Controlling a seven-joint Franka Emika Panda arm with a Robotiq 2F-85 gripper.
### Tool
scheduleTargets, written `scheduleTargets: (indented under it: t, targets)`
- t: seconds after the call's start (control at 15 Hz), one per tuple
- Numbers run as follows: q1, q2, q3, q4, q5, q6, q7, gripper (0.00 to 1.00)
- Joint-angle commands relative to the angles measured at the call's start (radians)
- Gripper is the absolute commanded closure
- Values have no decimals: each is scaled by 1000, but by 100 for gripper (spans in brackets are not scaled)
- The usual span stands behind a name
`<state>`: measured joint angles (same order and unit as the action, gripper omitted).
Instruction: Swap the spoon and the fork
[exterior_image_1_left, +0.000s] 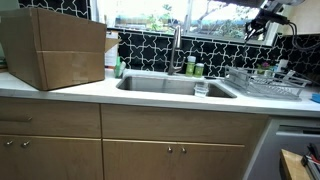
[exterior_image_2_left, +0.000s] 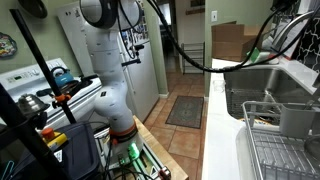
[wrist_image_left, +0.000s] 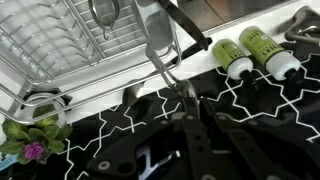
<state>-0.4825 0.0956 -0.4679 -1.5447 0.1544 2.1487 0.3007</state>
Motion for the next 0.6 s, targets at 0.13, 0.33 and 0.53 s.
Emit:
scheduleTargets:
  t: [0.13,0.33,0.53]
  targets:
    - [-38,73,18,7,201,80,-134,97]
    - [-51,97,29,7,264,51,-186,97]
    - [-65,117,31,6,268,25,-202,97]
